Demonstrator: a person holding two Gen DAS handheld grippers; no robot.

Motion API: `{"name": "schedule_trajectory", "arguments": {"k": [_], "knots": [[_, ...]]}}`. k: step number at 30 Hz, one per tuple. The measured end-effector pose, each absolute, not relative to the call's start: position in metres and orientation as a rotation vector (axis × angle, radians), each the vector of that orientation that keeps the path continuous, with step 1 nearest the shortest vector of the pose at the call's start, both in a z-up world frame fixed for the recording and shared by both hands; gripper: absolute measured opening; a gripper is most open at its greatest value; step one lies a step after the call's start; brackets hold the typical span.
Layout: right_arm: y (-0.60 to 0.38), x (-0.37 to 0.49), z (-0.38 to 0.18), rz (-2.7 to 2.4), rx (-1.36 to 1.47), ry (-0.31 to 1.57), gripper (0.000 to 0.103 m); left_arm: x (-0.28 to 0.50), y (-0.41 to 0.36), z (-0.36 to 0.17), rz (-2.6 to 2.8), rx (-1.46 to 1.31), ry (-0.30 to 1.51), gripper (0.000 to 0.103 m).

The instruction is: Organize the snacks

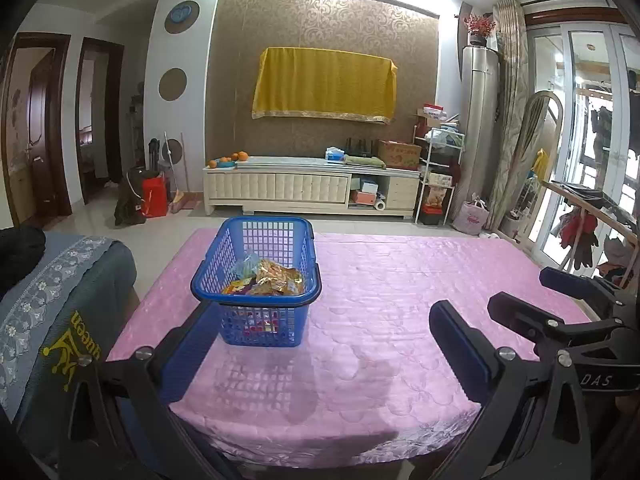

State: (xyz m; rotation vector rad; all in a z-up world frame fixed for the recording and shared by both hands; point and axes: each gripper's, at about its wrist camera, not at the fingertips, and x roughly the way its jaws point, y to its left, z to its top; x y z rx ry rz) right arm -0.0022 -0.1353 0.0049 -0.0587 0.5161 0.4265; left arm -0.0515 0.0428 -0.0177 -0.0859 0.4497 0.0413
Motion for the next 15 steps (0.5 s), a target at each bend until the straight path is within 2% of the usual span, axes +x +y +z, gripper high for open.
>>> {"name": "schedule_trajectory", "arguments": {"k": [15], "knots": [[-0.1343,-0.0026,0.0064,0.433,-0.058,0.523,0.103,-0.0524,0.0428,-0.0165,0.029,-0.098,0.455,0.103]]}}
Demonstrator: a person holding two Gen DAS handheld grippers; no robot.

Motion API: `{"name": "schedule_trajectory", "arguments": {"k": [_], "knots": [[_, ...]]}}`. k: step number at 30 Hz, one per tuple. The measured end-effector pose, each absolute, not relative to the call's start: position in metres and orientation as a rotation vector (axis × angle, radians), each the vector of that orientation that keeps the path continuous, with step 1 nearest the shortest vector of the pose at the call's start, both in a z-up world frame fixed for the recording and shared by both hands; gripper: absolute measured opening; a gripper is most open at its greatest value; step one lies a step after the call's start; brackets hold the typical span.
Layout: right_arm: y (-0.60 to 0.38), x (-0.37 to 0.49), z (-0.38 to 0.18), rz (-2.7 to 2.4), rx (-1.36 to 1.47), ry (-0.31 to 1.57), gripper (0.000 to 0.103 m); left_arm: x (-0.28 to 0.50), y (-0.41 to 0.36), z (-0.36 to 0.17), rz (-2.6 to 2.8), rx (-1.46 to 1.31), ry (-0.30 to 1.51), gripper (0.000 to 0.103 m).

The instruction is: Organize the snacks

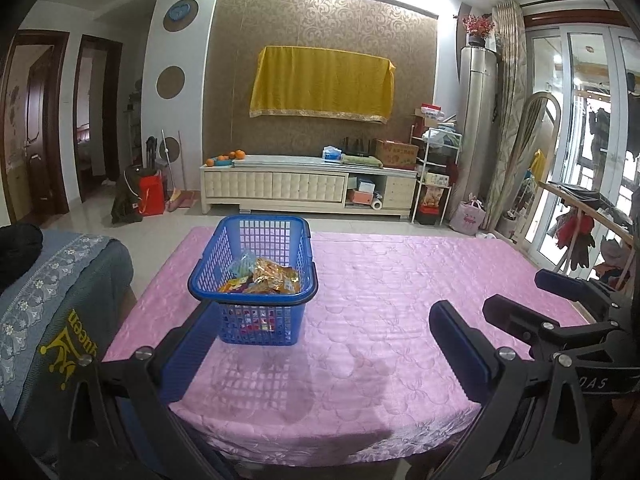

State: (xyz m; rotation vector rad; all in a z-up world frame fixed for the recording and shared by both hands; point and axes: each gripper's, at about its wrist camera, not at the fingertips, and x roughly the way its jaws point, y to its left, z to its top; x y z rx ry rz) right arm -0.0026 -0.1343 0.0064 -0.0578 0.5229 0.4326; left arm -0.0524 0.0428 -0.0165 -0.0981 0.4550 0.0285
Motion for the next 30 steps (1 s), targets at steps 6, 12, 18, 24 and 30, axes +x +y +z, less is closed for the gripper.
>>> {"name": "schedule_trajectory", "arguments": {"k": [6,12,18,24,30], "knots": [[-0.134,-0.0026,0.0062,0.432,-0.059,0.524,0.103,-0.0527,0.0449,-0.0174,0.026,-0.106,0.46,0.103],[-0.1332,-0.0039,0.0073,0.432,-0.059,0.52,0.103,-0.0537,0.0443,-0.0178,0.027,-0.102,0.459,0.103],[-0.1326,-0.0041,0.0049,0.431,-0.058,0.522,0.103,-0.0539,0.0447,-0.0178,0.02,-0.104,0.459,0.103],[-0.1319,-0.0043,0.0046,0.433,-0.06,0.523,0.103,-0.0526,0.0462,-0.0184,0.021,-0.112,0.471,0.103],[-0.1317,-0.0069,0.0036,0.433,-0.063,0.525,0.103,-0.0527,0.0459,-0.0178,0.023,-0.11,0.474,0.103]]}}
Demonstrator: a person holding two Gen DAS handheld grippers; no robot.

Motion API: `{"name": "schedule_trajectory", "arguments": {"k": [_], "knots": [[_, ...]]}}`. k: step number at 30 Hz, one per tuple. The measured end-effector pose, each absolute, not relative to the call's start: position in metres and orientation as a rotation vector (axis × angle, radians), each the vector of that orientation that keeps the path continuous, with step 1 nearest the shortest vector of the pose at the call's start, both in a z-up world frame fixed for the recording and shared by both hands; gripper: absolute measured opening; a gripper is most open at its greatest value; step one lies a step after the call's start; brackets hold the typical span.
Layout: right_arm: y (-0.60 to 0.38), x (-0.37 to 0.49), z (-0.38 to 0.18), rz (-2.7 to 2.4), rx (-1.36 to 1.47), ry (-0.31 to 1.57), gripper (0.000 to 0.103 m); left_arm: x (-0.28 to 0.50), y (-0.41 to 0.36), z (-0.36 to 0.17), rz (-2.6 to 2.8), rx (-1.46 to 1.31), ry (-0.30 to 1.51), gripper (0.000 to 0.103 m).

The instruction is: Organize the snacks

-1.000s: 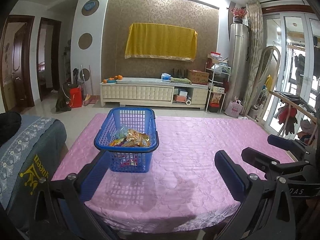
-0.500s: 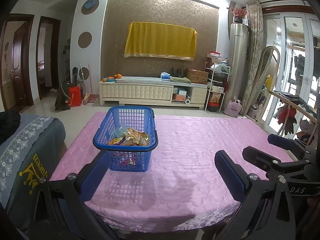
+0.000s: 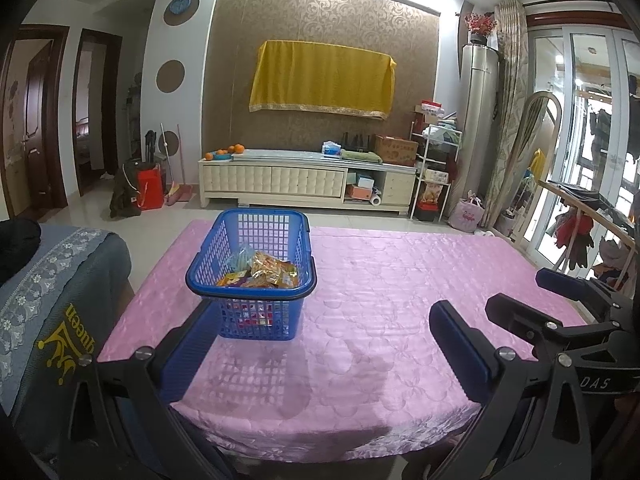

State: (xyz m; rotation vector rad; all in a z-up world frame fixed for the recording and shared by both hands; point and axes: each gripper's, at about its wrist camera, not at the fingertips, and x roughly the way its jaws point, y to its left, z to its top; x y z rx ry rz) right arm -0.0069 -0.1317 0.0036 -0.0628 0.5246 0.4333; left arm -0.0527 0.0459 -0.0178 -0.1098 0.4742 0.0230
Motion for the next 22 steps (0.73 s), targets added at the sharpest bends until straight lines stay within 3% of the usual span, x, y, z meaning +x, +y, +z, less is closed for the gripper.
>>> {"name": "schedule_trajectory", "arguments": {"k": [22], "knots": [[-0.1315,-0.0085,0.0045,0.441,-0.064,0.521,0.103,-0.0554,0.0473,-0.0171,0.018,-0.107,0.479,0.103]]}}
